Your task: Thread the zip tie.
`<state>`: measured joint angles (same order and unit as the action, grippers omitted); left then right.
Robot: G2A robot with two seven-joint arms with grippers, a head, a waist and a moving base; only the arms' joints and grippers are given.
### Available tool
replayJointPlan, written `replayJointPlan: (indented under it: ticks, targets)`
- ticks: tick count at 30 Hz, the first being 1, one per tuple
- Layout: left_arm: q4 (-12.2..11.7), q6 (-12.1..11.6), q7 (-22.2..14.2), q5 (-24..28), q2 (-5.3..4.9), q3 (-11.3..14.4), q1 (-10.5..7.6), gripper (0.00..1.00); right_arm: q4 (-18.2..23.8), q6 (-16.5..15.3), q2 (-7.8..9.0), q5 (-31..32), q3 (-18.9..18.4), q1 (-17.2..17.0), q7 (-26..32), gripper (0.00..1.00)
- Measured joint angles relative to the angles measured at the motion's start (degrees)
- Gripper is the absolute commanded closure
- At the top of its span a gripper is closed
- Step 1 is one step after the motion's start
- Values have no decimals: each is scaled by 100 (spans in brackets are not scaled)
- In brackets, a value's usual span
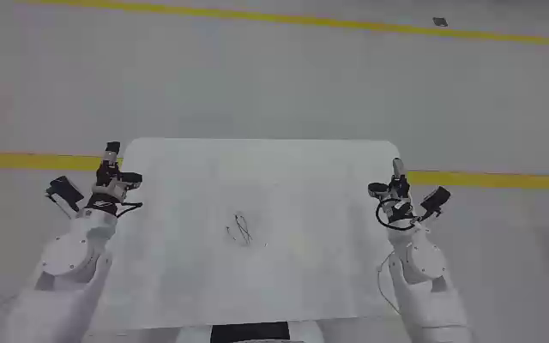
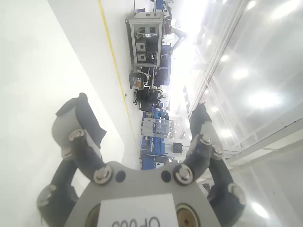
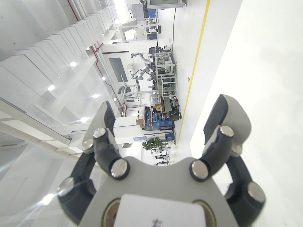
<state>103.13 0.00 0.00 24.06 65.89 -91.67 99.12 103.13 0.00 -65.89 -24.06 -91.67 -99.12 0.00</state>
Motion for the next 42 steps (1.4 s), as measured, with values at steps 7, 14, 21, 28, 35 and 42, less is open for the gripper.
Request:
replayJointPlan:
  ticks: [7,14,21,28,35,42]
  targets:
    - [17,-139,-204,-337,-10,74,-26,0,0,0,0,0,0,0,0,0]
    - [-59,-327,-578,-889,-21,201,34,0,0,0,0,0,0,0,0,0]
    - [-58,-328,-571,-898,-22,199,33,0,0,0,0,0,0,0,0,0]
    - [44,504,-1704,-1955,-134,328,-69,0,0,0,0,0,0,0,0,0]
    - [255,1467,-1472,-2290,-118,266,-19,0,0,0,0,0,0,0,0,0]
    - [240,1444,-1386,-1997,-116,254,-20,0,0,0,0,0,0,0,0,0]
